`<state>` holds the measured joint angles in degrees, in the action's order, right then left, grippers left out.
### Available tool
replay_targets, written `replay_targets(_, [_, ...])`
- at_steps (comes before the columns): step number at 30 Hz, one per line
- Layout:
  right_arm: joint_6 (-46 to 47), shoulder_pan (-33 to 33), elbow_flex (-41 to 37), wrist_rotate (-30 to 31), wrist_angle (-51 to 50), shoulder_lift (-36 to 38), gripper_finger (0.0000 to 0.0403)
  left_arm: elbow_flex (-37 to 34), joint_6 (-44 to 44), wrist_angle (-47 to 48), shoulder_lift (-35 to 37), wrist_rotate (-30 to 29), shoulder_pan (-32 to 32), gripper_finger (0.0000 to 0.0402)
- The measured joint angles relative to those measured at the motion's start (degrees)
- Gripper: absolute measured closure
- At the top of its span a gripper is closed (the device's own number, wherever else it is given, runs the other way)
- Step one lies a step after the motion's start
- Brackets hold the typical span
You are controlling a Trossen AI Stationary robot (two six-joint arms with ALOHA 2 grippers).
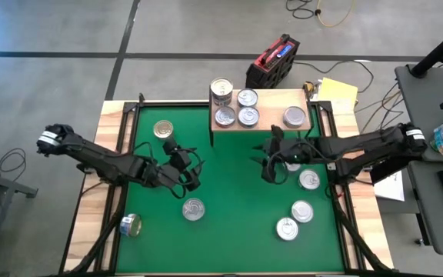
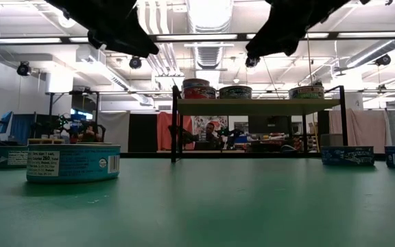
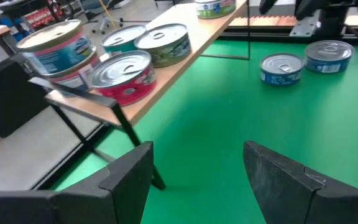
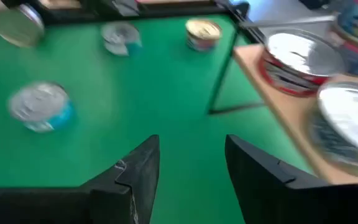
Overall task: Stack canned seafood by type on shelf
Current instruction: Put the blue tuna can on the shelf
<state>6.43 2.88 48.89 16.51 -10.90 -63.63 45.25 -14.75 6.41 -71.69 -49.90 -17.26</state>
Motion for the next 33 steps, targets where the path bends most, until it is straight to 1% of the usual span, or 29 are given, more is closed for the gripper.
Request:
replay_targets(4, [3.2,2.5,-2.8,0.2,3.8,-0.1,0.024,0.0,-0.4,-1.7,-1.7,0.0,-0.6,0.0169])
replay_targets(9, [7.8,5.2,-5.3,2.0,3.3,-1.1,0.0252,0.0,-1.3,-3.5,-3.8,0.1,-1.2,0.0169])
replay_targets(12, [11.1,6.7,-6.9,2.2,3.7,-1.1,0.026,0.0,-1.1,-4.7,-5.3,2.1,-1.6,0.0169])
replay_targets(17, [18.1,9.7,-9.6,7.0,2.2,-0.9,0.0272,0.0,-0.8,-7.9,-8.6,4.5,-2.2,0.0169])
replay_targets(22, [27.0,11.1,-10.2,7.6,-6.3,-1.0,0.0282,0.1,-0.5,-9.7,-12.0,4.5,-2.5,0.0169])
replay_targets(24, [30.3,11.2,-10.2,7.5,-10.5,-1.0,0.0284,0.1,1.2,-12.2,-13.2,4.5,-2.5,0.0169])
replay_targets(28, [37.4,11.3,-9.7,6.0,-21.6,-1.0,0.0284,0.1,6.2,-17.6,-14.3,5.4,-2.5,0.0169])
replay_targets(31, [43.5,11.3,-8.7,4.1,-30.9,-1.0,0.0283,0.1,8.4,-18.9,-14.4,6.7,-2.6,0.0169])
replay_targets(33, [45.8,11.3,-8.1,3.1,-36.5,-0.9,0.0286,0.1,9.4,-18.9,-14.3,7.0,-2.6,0.0169])
